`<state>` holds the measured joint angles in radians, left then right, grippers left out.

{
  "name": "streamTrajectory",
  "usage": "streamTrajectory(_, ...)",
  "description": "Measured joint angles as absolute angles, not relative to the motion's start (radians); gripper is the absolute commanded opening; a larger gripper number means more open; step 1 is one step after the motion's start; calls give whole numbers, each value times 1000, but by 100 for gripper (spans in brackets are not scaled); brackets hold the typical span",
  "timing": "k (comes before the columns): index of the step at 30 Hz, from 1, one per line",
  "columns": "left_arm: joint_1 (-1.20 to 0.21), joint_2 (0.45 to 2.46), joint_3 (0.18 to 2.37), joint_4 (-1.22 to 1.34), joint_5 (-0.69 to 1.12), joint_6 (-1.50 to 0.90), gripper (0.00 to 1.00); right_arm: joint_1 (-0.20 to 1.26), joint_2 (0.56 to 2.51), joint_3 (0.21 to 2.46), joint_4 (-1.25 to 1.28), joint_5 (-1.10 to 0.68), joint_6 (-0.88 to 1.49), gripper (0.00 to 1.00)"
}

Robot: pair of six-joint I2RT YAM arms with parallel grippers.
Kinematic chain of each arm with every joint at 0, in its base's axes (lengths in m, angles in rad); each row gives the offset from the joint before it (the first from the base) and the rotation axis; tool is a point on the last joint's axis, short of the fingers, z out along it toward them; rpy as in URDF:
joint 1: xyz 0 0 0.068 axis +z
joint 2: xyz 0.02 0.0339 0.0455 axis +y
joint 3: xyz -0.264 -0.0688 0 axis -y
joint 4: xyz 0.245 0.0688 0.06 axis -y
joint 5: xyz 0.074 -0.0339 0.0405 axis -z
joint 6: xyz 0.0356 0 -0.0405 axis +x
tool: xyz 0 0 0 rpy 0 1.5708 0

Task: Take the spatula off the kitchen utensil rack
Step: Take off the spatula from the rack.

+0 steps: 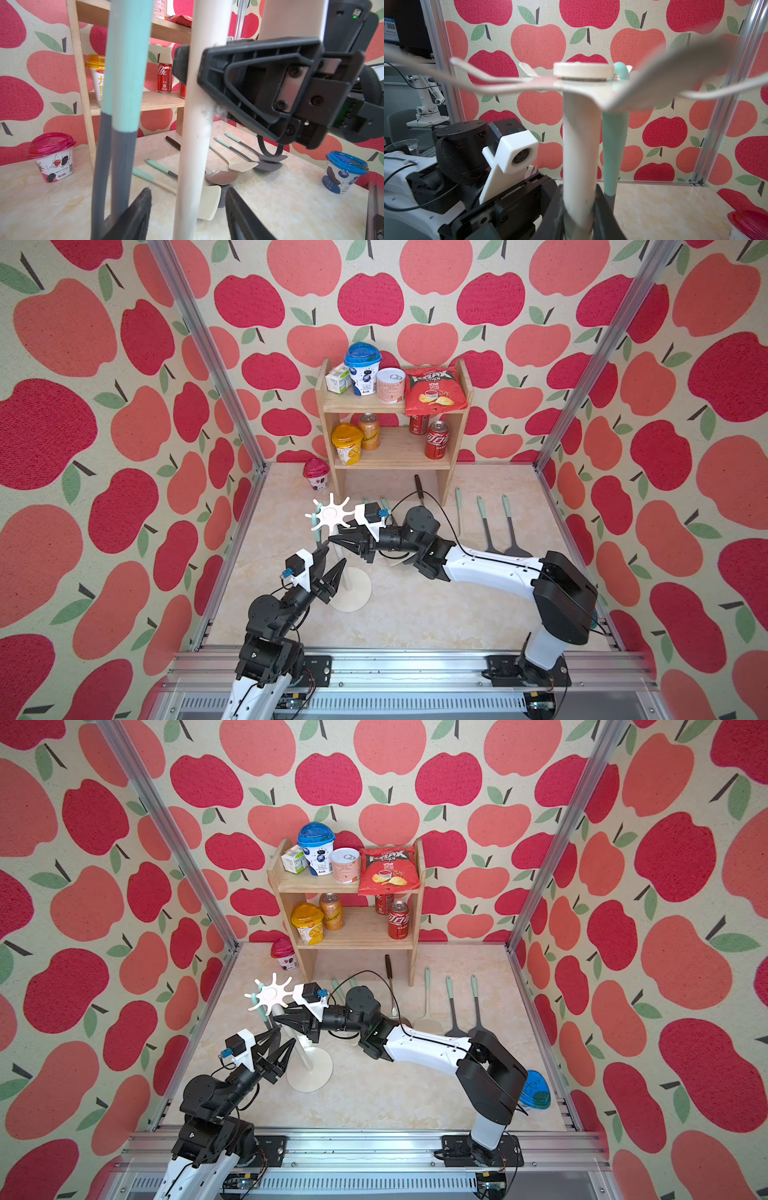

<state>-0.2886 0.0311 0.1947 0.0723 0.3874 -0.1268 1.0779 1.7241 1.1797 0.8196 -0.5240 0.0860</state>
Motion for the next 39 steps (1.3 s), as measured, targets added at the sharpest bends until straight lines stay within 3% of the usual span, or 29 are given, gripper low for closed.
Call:
streamTrajectory(15, -289, 17, 215, 56, 328, -149, 62, 1078, 1722, 1180, 820, -521, 86, 6)
streamTrajectory(26, -289, 13, 286, 44, 354, -165, 59, 1078, 1722, 1179, 823, -521, 86, 14)
streamTrajectory(29, -289, 13, 320, 33, 353, -156, 58, 1078, 1722, 1179, 824, -522, 86, 21)
streamTrajectory(34, -289, 13, 340, 41, 321, -131, 58, 1077, 1722, 1179, 821, -521, 70, 44)
streamTrajectory(39, -289, 28, 340, 52, 285, -94, 58, 1076, 1722, 1179, 820, -521, 59, 55)
